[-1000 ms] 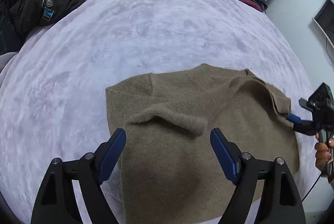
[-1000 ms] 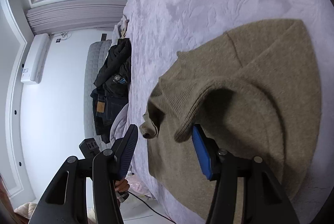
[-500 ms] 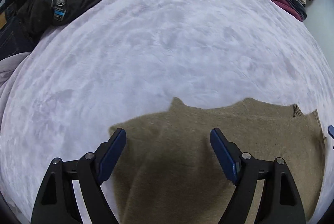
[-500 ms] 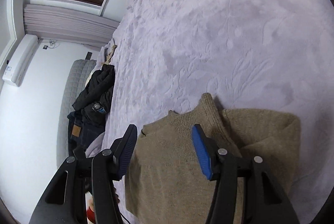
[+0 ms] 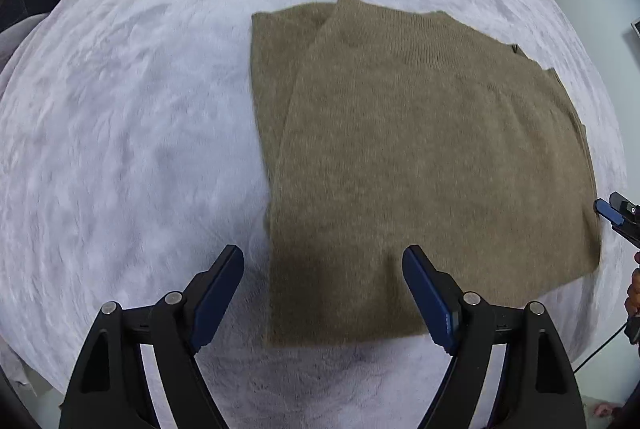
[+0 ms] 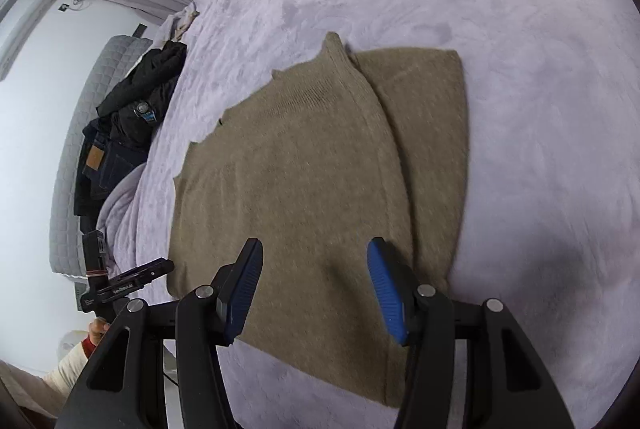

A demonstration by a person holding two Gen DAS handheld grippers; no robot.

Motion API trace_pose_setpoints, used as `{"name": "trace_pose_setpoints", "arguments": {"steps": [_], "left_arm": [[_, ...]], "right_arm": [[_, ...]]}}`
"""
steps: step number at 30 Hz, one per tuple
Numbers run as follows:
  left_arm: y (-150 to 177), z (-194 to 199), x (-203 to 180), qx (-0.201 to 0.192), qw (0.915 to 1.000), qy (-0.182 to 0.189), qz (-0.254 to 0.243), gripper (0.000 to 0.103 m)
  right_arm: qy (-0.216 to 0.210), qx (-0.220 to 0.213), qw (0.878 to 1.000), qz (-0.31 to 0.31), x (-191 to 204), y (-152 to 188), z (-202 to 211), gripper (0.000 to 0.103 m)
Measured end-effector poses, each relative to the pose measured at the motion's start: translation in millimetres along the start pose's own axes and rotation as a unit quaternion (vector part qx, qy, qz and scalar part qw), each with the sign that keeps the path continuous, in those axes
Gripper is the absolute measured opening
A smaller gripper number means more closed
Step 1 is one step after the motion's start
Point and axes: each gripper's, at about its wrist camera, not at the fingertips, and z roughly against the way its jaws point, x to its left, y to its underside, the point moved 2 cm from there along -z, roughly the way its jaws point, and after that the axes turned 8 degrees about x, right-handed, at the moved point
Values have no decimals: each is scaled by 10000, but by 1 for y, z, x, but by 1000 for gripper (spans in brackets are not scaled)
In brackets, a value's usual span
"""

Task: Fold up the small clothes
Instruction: 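Grasp the folded edge with the left tool and straighten it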

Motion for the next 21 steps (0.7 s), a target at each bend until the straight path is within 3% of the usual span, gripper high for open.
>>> {"name": "trace_pose_setpoints", "arguments": {"steps": [2, 4, 8, 9, 10, 11, 12, 15, 17, 21], "left_arm": [[9, -7, -1, 130, 9997, 206, 17, 60], [14, -13, -1, 217, 9994, 266, 7, 58], [17, -15, 1, 225, 9991, 362, -84, 31], [17, -15, 2, 205, 9991, 351, -106, 25], [18, -15, 4, 202, 9994, 219, -157, 11], [20, -17, 6, 216, 9995, 37, -218, 9], [25, -19, 7, 233, 9993, -48, -283, 9], [38, -26, 10, 232, 9993, -61, -292, 9], [44, -26, 11, 123, 9997, -67, -203, 9], [53, -16, 11, -64, 9998, -208, 27, 9]], "right_arm": [[127, 73, 9999, -29, -5, 13, 4, 58], [199, 152, 9996, -126, -11, 24, 6, 58], [249, 222, 9990, -311, -19, 37, 8, 58], [162, 275, 9988, -370, -21, 39, 7, 52], [69, 370, 9985, -393, -21, 41, 4, 25], [40, 472, 9983, -352, -20, 43, 2, 10], [91, 525, 9982, -277, -18, 44, 0, 7], [254, 631, 9977, -14, -16, 50, -2, 6], [403, 703, 9966, -130, -28, 55, -6, 6], [305, 623, 9967, -426, -39, 60, -5, 6]]}}
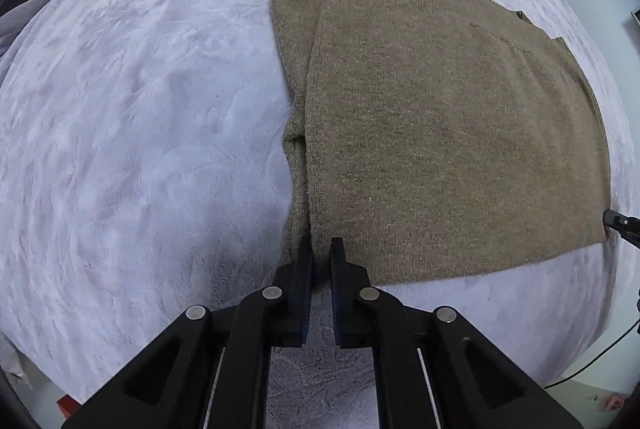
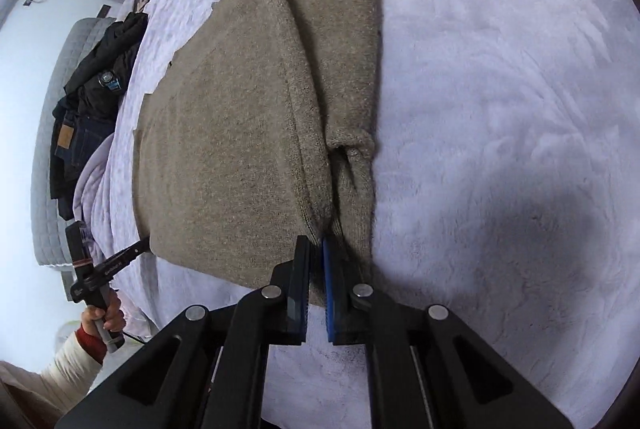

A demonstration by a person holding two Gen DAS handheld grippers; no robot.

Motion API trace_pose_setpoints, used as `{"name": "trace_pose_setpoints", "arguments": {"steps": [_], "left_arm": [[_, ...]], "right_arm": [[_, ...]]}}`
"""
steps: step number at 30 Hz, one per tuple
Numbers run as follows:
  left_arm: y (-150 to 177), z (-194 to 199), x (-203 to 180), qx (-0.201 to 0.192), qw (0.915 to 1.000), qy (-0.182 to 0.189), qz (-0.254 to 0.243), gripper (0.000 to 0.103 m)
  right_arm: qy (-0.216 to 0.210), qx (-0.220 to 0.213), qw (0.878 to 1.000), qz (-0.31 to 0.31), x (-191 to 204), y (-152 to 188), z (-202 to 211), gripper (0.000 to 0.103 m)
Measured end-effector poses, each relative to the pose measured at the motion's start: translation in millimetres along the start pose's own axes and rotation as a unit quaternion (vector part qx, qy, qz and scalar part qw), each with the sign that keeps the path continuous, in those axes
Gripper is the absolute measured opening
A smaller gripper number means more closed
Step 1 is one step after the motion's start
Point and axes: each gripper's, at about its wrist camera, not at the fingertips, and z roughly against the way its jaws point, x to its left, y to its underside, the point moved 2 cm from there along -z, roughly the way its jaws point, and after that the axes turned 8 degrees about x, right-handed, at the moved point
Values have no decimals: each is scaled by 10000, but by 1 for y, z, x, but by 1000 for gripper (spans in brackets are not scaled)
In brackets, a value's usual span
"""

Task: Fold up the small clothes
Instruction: 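Grasp the folded edge with the left tool and straighten it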

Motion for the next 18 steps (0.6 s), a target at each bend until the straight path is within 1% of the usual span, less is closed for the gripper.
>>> {"name": "trace_pose_setpoints", "arguments": {"steps": [3, 4, 5, 7, 9, 12, 14, 15, 16, 17, 18], "left_arm": [[2, 6, -7, -12, 9993, -357, 76, 9], [1, 7, -10, 14, 9988, -468, 111, 21], [2, 8, -13, 23, 9982, -578, 161, 52], [4, 16, -15, -178, 9975, -634, 258, 85], [4, 23, -17, -282, 9966, -714, 288, 85], [7, 23, -14, -183, 9965, -687, 433, 85], [11, 23, -3, -85, 9961, -651, 593, 85], [9, 18, -3, -51, 9957, -617, 682, 85], [8, 15, -2, -22, 9951, -602, 778, 85], [9, 14, 0, 14, 9945, -578, 869, 85], [9, 11, 1, 42, 9941, -528, 947, 85]], "right_arm": [[103, -78, 9999, 105, 8, 1, 5, 7], [137, -125, 9997, 129, 10, 1, 8, 9], [166, -169, 9996, 143, 13, 1, 11, 9], [301, -309, 9989, 176, 20, 0, 19, 9], [449, -475, 9975, 260, 28, 0, 29, 9], [523, -654, 9958, 367, 40, 0, 40, 10], [422, -709, 9955, 474, 51, 0, 43, 17], [354, -698, 9955, 526, 57, 0, 42, 28], [246, -651, 9958, 588, 65, 1, 38, 44], [138, -581, 9961, 645, 71, 2, 34, 50], [1, -484, 9961, 733, 80, 4, 28, 52]]}}
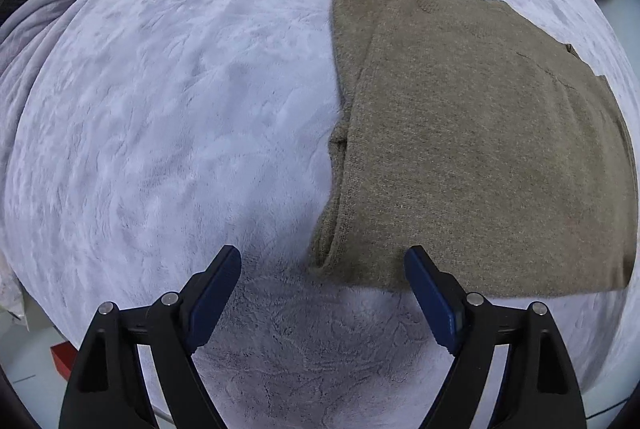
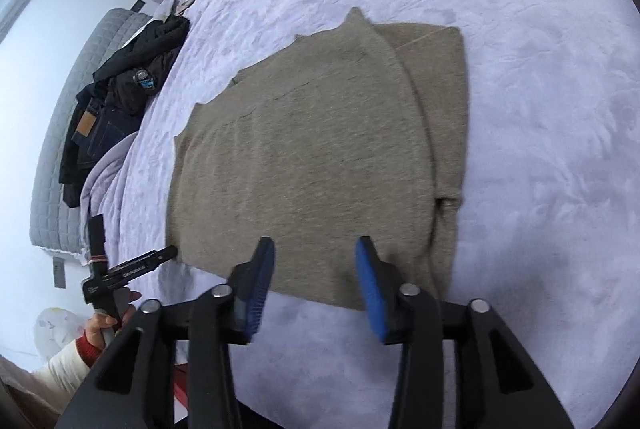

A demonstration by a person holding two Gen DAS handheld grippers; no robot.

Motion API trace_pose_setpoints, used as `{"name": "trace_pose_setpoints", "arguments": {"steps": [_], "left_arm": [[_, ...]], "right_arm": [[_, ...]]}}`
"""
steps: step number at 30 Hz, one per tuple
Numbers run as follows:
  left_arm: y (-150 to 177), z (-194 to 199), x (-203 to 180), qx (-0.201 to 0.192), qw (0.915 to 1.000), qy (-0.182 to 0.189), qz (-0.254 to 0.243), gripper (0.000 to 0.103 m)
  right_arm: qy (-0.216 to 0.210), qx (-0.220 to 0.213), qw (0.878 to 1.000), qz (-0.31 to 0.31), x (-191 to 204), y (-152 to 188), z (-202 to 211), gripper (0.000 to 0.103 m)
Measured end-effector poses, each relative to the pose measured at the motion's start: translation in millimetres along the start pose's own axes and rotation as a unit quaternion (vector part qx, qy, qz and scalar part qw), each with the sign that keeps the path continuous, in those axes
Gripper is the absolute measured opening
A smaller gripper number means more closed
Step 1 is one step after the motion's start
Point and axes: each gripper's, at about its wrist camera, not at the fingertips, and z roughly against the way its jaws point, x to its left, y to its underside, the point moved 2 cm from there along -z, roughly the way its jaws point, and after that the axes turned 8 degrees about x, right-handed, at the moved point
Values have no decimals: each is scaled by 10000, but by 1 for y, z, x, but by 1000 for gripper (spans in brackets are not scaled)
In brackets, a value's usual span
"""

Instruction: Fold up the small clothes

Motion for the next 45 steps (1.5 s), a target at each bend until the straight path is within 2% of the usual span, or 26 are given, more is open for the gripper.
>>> {"name": "trace_pose_setpoints", "arguments": {"steps": [3, 5, 7, 9, 14, 19, 20, 29, 35, 37, 38, 39, 41, 42, 45], "left_arm": [[1, -1, 6, -61, 9996, 157, 222, 85], [1, -7, 14, -79, 9993, -215, 287, 85], [1, -16, 28, -15, 9985, -356, 408, 85], [6, -16, 39, -26, 9985, -171, 523, 85], [19, -5, 52, -128, 9982, -328, 480, 85], [35, 5, 67, -11, 9968, -382, 704, 85], [24, 3, 79, 5, 9966, -363, 735, 85], [42, 13, 62, -33, 9970, -319, 699, 85], [35, 8, 37, -8, 9982, -191, 569, 85], [35, 7, 35, -11, 9987, -199, 477, 85], [35, 6, 31, -7, 9988, -225, 428, 98], [35, 5, 29, 33, 9988, -292, 382, 103], [37, 4, 24, -9, 9991, -333, 260, 103], [37, 4, 22, -34, 9994, -284, 210, 103], [42, -1, 21, 14, 9999, -10, 147, 103]], "right_arm": [[-193, 250, 9990, 322, 25, 6, -19, 52], [-257, 386, 9974, 554, 39, 11, -30, 52], [-332, 512, 9958, 688, 49, 15, -40, 52], [-417, 647, 9943, 740, 54, 19, -48, 52], [-498, 830, 9919, 827, 61, 23, -61, 52], [-626, 955, 9898, 846, 66, 26, -68, 52], [-648, 970, 9894, 863, 68, 27, -70, 52], [-769, 1088, 9868, 925, 75, 27, -84, 53], [-697, 1065, 9883, 838, 74, 30, -87, 54], [-629, 1040, 9892, 823, 74, 32, -88, 59], [-589, 1016, 9897, 823, 75, 33, -88, 60], [-545, 987, 9902, 825, 77, 34, -89, 63], [-447, 923, 9913, 820, 79, 36, -89, 71], [-387, 874, 9921, 818, 81, 37, -89, 79], [-192, 741, 9941, 775, 88, 42, -91, 81]]}}
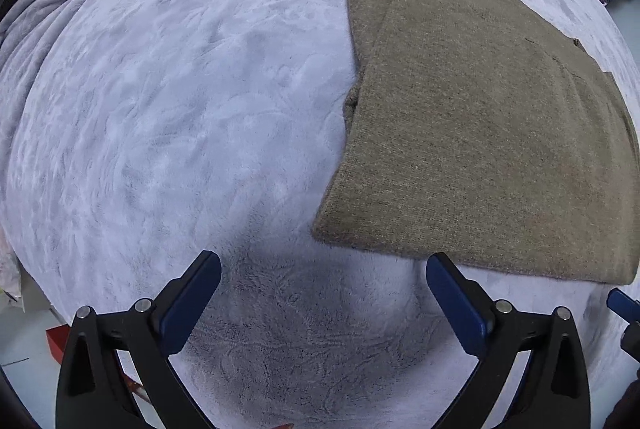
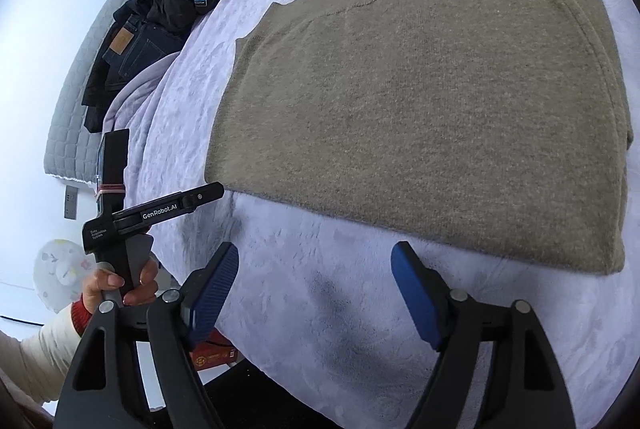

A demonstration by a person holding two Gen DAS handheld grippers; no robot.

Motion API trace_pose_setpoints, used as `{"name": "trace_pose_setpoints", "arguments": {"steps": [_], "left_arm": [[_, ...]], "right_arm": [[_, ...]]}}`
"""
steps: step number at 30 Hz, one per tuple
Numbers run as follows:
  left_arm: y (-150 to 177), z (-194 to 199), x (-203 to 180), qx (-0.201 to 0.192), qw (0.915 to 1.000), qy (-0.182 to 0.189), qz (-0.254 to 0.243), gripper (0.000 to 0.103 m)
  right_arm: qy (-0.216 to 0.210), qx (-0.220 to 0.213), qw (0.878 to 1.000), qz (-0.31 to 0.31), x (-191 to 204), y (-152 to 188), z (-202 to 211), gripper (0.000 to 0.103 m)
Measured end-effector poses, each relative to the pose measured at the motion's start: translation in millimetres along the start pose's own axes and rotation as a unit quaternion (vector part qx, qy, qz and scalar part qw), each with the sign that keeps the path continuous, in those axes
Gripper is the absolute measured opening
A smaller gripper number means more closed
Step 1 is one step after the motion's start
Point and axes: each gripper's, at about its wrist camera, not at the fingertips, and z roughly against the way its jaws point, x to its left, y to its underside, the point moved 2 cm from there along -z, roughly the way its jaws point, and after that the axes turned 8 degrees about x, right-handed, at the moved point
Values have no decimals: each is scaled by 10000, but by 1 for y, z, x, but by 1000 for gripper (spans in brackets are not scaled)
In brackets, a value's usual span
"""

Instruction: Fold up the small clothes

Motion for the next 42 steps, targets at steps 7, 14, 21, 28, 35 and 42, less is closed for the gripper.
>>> {"name": "trace_pose_setpoints", "arguments": {"steps": [7, 14, 21, 28, 35, 42], "left_arm": [[-19, -11, 32, 115, 9992, 355, -133, 103], [-36, -3, 59, 21, 9966, 707, -419, 103], [-42, 2, 78, -68, 9943, 1021, -288, 103], [-24, 12, 127, -173, 9935, 1075, 324, 103], [-15, 15, 161, -233, 9937, 955, 544, 103], [-7, 15, 164, -281, 9931, 1002, 539, 103]], "right_arm": [[41, -104, 9989, -457, 13, 11, -15, 81], [85, -196, 9975, -669, 26, 12, -29, 81], [-300, -198, 9956, -865, 31, -3, -39, 81], [-1821, -21, 9721, -1479, 49, -28, -106, 81], [-2576, -52, 9425, -2131, 65, -53, -165, 12], [-2183, -39, 9610, -1696, 83, -54, -156, 8]]}}
